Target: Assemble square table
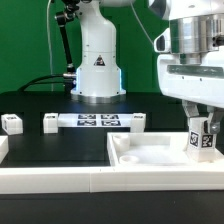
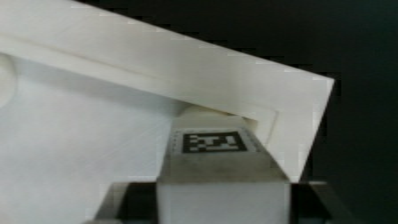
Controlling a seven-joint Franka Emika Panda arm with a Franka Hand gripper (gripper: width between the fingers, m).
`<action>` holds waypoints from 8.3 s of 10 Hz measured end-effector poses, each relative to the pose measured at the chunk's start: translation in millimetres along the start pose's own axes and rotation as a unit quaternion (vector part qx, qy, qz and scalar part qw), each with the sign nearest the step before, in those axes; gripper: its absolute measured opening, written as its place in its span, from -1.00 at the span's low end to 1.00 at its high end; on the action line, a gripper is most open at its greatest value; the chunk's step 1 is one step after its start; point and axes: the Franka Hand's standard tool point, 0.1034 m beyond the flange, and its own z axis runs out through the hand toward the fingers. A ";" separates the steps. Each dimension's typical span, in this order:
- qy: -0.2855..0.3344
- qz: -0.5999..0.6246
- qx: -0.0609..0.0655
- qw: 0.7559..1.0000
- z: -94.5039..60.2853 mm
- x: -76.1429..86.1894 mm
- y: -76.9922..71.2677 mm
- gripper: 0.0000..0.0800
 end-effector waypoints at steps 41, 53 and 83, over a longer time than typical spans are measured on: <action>0.016 -0.283 -0.003 0.959 -2.7 4.3 -1.1 -0.27; 0.009 -0.251 -0.020 0.968 -2.5 -1.1 0.4 0.62; 0.032 -0.301 -0.022 0.953 -2.9 18.6 8.8 -0.25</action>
Offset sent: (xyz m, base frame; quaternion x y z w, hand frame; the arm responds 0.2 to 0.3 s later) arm 0.0000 0.0000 0.0000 0.0000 0.0000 0.0000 1.0000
